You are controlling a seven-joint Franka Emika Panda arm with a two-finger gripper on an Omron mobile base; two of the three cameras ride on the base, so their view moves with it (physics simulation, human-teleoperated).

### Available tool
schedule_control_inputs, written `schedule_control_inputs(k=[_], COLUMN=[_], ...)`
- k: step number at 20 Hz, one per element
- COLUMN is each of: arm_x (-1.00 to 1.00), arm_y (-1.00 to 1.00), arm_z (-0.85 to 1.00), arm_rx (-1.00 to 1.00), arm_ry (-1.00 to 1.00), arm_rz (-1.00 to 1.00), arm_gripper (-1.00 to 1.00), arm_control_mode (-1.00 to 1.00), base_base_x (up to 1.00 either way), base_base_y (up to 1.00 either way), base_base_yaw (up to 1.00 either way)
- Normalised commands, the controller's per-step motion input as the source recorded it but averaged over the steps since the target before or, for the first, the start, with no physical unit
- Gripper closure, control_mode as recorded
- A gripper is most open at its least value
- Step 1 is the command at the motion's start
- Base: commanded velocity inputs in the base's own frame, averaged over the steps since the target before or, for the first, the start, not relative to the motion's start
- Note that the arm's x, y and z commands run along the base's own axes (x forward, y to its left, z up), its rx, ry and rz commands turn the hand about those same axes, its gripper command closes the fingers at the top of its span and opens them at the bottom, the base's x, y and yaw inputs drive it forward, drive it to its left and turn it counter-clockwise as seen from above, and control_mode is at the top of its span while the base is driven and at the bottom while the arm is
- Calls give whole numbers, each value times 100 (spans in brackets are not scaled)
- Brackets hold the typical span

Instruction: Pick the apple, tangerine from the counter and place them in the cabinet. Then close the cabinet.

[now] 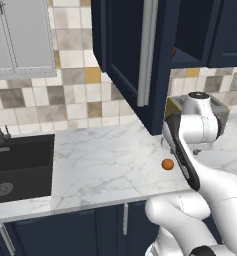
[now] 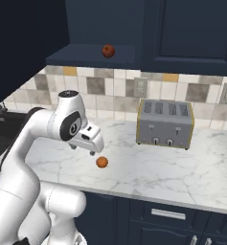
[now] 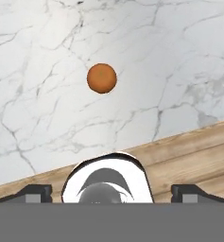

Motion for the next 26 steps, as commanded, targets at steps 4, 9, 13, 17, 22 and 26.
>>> schedule_control_inputs(k=[4, 9, 13, 17, 22, 26], arm_x=[43, 43, 21, 26, 28, 32], arm_y=[-5, -11, -8, 0, 0, 0], arm_z=[-40, -34, -36, -41, -34, -25], arm_rx=[0, 0, 0, 0, 0, 0], arm_ry=[0, 0, 0, 0, 0, 0], arm_rz=[0, 0, 0, 0, 0, 0], arm_gripper=[-100, -100, -100, -100, -100, -100], arm_control_mode=[-100, -100, -100, -100, -100, -100], base_base_x=[0, 0, 0, 0, 0, 0], base_base_y=[0, 0, 0, 0, 0, 0], base_base_yaw=[0, 0, 0, 0, 0, 0])
